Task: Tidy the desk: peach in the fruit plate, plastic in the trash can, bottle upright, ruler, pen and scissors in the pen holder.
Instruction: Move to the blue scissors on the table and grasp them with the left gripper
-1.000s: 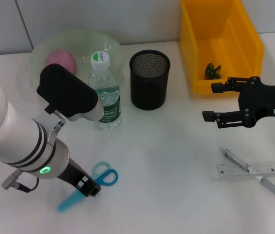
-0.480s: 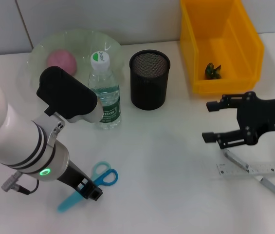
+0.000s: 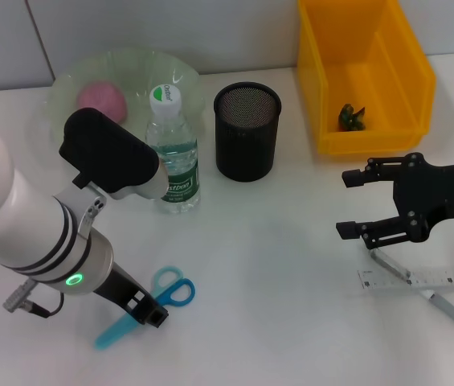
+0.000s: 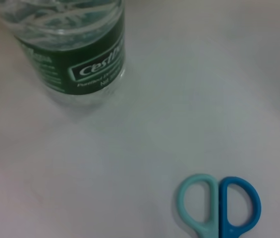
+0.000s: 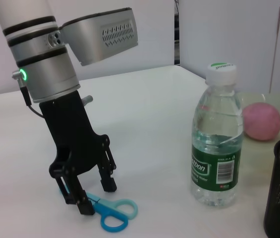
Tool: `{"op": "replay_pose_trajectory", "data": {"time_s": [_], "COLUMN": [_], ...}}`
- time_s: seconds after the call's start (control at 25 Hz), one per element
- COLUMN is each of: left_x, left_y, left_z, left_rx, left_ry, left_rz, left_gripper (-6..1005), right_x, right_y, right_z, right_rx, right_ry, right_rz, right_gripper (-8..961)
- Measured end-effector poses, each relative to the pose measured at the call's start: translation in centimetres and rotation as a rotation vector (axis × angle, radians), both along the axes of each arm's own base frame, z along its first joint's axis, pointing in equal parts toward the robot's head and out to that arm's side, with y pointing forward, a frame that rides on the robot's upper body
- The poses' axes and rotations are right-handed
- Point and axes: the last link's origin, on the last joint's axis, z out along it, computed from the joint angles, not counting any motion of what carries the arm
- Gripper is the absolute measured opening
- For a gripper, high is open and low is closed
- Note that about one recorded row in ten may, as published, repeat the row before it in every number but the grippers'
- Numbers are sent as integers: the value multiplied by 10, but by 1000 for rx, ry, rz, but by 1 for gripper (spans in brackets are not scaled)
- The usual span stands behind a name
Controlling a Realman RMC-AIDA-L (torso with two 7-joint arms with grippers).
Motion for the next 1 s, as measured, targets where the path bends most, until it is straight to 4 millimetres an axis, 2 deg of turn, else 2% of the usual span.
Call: {"op": "replay_pose_trajectory", "data": {"time_s": [1.0], "left_x": [-1], "left_y": [1], "left_z": [-4], "left_rx": [-17], "left_ry": [11], "left_rz": [4], "left_gripper": [603], "right_x": [0], "right_y": [0], "right_z": [-2], "right_rx": [5], "right_ry": [4], "right_rz": [-3], "right_gripper": [811]}}
